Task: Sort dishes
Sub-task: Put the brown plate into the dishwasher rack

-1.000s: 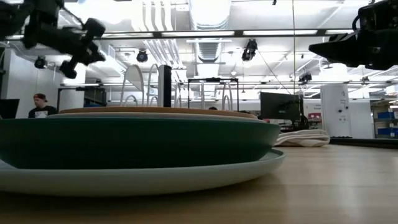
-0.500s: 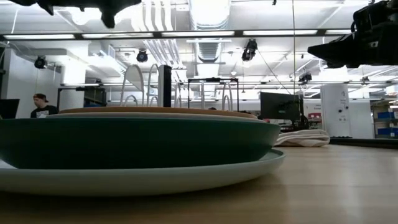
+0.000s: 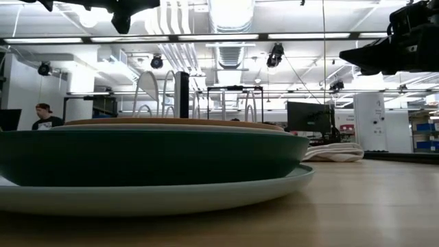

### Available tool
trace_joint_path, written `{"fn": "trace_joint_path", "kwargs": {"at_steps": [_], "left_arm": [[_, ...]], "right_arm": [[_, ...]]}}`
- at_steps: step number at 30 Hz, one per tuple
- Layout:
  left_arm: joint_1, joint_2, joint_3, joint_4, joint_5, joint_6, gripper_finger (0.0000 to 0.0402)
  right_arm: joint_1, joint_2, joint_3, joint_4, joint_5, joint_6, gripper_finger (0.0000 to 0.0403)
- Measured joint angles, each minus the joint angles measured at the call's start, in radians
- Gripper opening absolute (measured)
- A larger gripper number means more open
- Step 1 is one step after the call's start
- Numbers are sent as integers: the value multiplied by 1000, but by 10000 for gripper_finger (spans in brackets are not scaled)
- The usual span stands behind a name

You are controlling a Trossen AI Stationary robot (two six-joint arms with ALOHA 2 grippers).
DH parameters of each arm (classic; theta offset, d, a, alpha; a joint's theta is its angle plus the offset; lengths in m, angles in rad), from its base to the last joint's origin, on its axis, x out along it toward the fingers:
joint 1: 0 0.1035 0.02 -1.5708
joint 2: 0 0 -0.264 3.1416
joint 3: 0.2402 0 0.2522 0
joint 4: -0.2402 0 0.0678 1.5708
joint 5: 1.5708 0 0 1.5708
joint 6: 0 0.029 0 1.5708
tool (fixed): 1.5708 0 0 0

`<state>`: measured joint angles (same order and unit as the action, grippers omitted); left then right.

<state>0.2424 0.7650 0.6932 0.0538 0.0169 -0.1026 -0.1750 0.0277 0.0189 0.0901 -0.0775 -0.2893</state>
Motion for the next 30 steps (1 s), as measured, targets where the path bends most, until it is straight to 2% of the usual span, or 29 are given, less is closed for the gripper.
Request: {"fn": "trace_joint_path", "kwargs": {"at_steps": [3,12,17,21,24,27,30], "left_arm": [[0,24,12,1,0,-14,0],[0,131,68,-20,35,-251,0],[-13,210,68,-28,77,-275,0],[-63,266,68,-41,87,-263,0],[-123,288,81,-213,154,-212,0],[-187,309,97,-304,116,-284,0],[-237,331,99,-301,70,-304,0]], "right_arm": [[0,0,0,6,0,-7,0],[0,0,0,4,1,26,0],[0,0,0,3,10,20,0],[0,0,0,-4,10,19,0],[0,0,0,-4,12,19,0],[0,1,0,-6,16,19,0],[0,1,0,-11,72,1,0]]}}
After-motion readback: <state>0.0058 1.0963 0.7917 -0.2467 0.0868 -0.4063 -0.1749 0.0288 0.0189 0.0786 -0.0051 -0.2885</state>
